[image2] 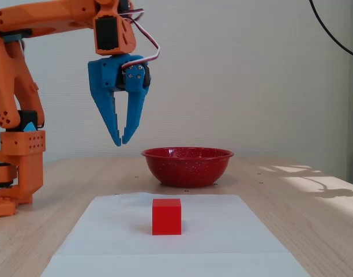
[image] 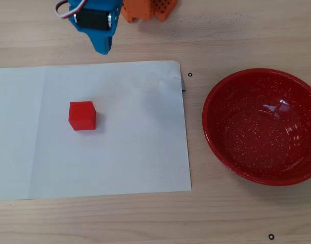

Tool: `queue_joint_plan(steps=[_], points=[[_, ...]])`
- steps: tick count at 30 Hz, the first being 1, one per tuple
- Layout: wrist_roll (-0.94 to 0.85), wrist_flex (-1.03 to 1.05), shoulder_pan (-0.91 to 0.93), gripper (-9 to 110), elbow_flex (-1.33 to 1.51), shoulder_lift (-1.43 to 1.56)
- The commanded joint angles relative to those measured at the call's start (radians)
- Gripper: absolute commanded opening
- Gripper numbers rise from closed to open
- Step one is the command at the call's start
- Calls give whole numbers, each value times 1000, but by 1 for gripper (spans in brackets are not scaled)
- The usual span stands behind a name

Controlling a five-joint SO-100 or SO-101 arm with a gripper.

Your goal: Grasp the red cube and put it in the red bowl

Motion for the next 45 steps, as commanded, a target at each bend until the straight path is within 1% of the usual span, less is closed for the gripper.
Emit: queue_joint_plan(steps=[1,7,25,31,37,39,45], points=[[49,40,-38,0,-149,2],[104,107,-63,0,-270,-123],[282,167,-141,1,-538,-434],[319,169,-152,9,-600,-509],[337,161,-153,14,-634,-548],[341,166,-155,19,-635,-552],[337,170,-160,39,-620,-566]])
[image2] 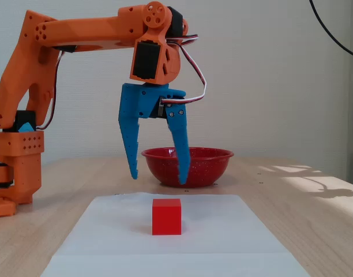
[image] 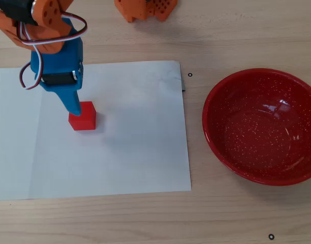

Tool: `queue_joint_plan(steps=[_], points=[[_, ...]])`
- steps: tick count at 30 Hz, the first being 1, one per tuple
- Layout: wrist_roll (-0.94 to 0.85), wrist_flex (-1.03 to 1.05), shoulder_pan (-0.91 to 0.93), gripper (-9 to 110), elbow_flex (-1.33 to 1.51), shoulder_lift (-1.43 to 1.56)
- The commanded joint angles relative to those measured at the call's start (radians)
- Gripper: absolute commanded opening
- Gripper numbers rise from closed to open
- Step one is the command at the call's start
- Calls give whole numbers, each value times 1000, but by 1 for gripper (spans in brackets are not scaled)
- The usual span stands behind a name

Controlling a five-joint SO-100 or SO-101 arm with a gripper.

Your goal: Grasp the red cube and put it in the red bowl

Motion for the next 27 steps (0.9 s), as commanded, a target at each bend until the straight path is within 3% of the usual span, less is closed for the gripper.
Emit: queue_joint_plan(steps=[1,3,7,27], points=[[8,14,-26,43,-80,41],[-5,3,-28,51,-67,34],[-12,-5,-26,54,-44,28],[15,-147,-9,63,61,-31]])
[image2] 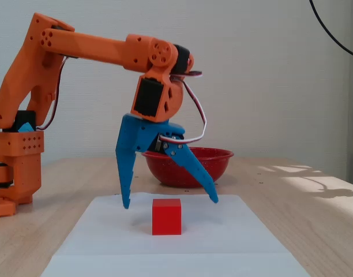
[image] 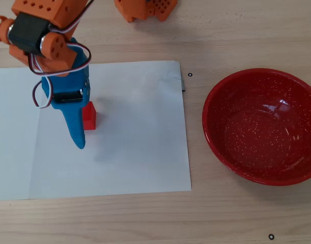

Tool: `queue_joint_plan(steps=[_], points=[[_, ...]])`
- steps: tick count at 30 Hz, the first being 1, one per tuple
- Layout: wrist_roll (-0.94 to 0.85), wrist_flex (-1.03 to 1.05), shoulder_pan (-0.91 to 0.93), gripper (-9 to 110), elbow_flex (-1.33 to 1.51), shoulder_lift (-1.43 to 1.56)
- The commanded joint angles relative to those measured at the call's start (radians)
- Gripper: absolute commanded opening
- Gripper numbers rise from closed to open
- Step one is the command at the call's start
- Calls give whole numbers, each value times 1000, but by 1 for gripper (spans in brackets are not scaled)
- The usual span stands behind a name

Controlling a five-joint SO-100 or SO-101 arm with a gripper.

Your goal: Grasp the red cube and put it in the red bowl

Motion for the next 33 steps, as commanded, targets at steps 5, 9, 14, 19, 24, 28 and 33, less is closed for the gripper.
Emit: queue_joint_plan(steps=[5,9,14,19,24,28,33], points=[[18,-66,0,63,-49,44],[21,-91,6,63,-55,17],[18,-110,15,63,-64,-12],[12,-120,23,62,-66,-28],[6,-118,25,61,-66,-35],[6,-115,23,59,-63,-38],[11,-114,18,56,-60,-40]])
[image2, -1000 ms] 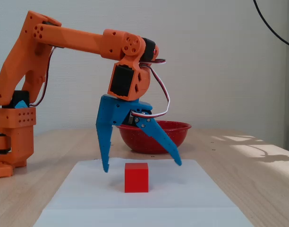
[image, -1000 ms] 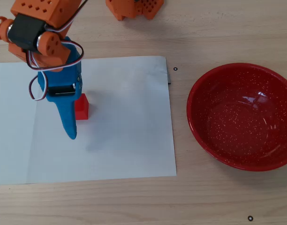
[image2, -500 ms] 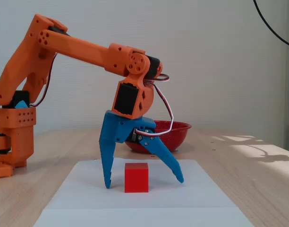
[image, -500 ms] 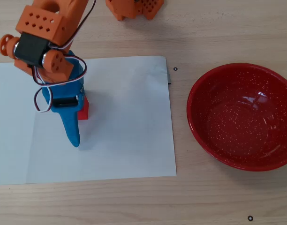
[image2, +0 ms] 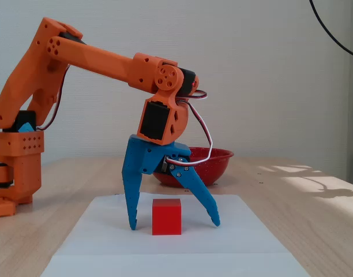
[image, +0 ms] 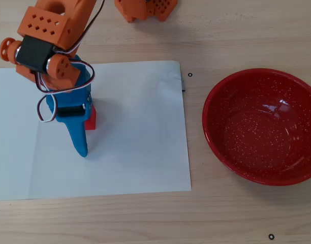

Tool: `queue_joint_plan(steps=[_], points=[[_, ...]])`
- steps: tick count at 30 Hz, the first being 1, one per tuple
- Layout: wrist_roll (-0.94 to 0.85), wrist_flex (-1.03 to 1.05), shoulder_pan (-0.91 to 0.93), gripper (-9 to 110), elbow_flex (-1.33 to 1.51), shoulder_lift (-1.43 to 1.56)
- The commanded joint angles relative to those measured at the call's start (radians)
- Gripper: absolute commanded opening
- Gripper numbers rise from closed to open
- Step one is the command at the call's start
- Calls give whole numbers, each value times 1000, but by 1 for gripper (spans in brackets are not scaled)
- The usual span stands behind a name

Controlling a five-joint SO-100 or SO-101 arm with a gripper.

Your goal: Grasp the red cube and put it in the red bowl

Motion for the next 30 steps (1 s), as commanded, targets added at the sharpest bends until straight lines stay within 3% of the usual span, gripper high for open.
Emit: queue_joint_plan(steps=[1,14,18,20,30], points=[[11,-5,14,55,-58,58],[52,9,11,32,-64,60],[72,15,12,7,-72,63],[77,18,12,0,-74,63],[20,130,26,0,-212,67]])
